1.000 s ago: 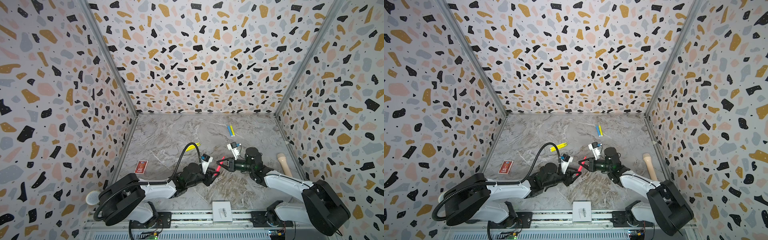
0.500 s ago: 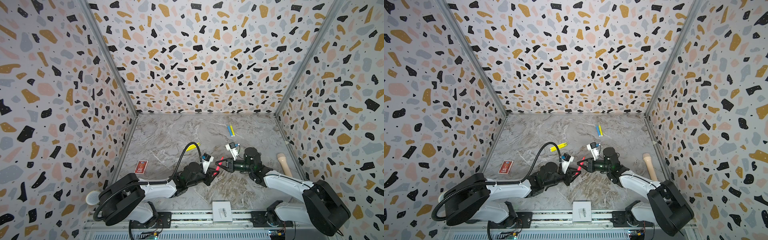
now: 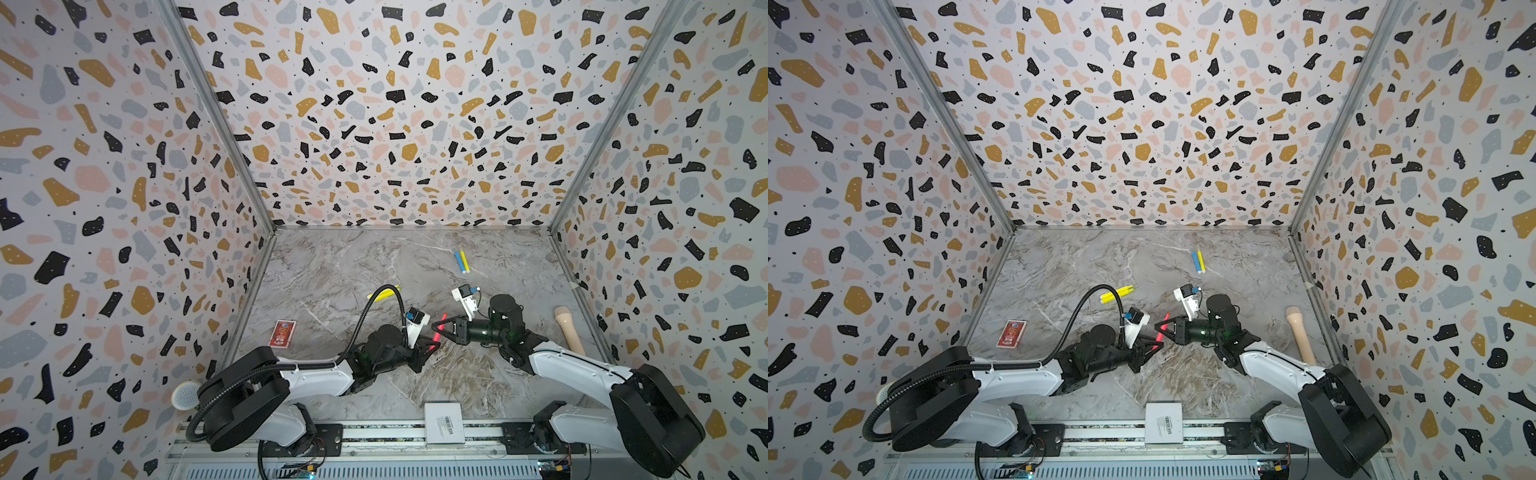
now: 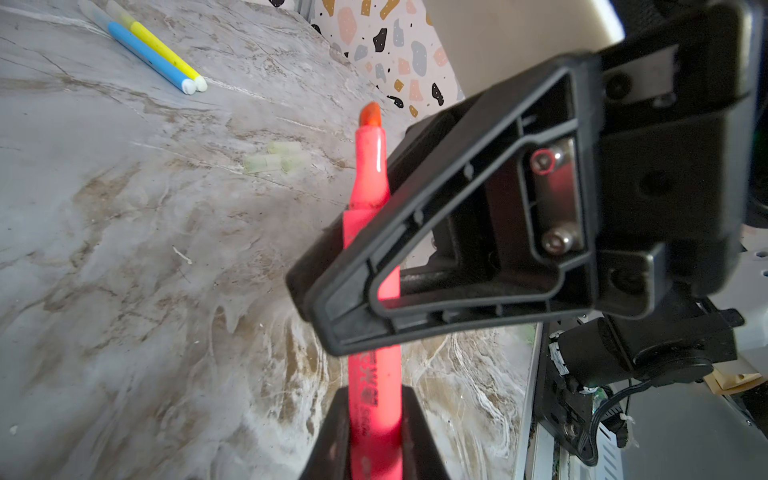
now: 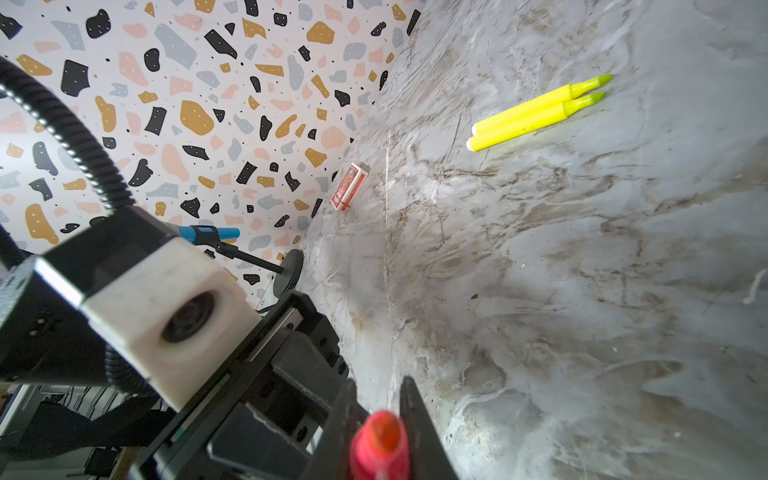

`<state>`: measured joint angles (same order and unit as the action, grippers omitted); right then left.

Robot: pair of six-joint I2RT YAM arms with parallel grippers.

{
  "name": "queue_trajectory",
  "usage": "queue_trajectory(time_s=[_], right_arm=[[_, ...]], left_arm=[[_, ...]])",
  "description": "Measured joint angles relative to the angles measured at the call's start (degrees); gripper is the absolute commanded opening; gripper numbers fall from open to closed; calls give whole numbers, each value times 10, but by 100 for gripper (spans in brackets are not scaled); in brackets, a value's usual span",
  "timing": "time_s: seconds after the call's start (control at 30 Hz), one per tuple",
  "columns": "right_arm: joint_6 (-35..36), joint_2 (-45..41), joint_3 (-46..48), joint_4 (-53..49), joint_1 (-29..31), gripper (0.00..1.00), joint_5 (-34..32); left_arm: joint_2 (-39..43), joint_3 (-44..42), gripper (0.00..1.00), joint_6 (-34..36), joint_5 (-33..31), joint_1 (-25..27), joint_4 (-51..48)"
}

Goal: Insert the pens into the pen caps

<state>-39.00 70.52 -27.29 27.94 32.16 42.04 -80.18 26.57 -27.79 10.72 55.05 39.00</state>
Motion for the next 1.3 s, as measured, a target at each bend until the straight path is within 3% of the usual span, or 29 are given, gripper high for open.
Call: queue_trajectory(time_s=[0.1,0.47,0.6,0.7,0.8,0.87,0.93,1.1,1.3], right_arm=[[4,-1,0,-3,2,7,-3],[16,-1,-3,-5,17,5,-13],[16,-1,-3,-6,18,6,-14],[16,-1,-3,-7,18,8,-16],[16,-1,-3,-7,19,29,-17],[18,-1,-6,-9,20,53,-18],[25,-4,-16,-18,21,65,-25],[47,-37,-51,-78,7,75,-63],[70,-52,-90,-157,-82,76,-109]], left_arm=[[-1,2,19,0,2,0,-3],[-5,4,19,1,7,0,-13],[-5,5,2,2,9,0,-14],[-5,5,0,6,7,1,-16],[-5,5,0,6,5,1,-16],[-5,5,0,4,-4,1,-22],[-5,5,0,3,-16,1,-33],[-2,1,0,3,-40,0,-50],[37,-41,0,-1,-54,-7,-46]])
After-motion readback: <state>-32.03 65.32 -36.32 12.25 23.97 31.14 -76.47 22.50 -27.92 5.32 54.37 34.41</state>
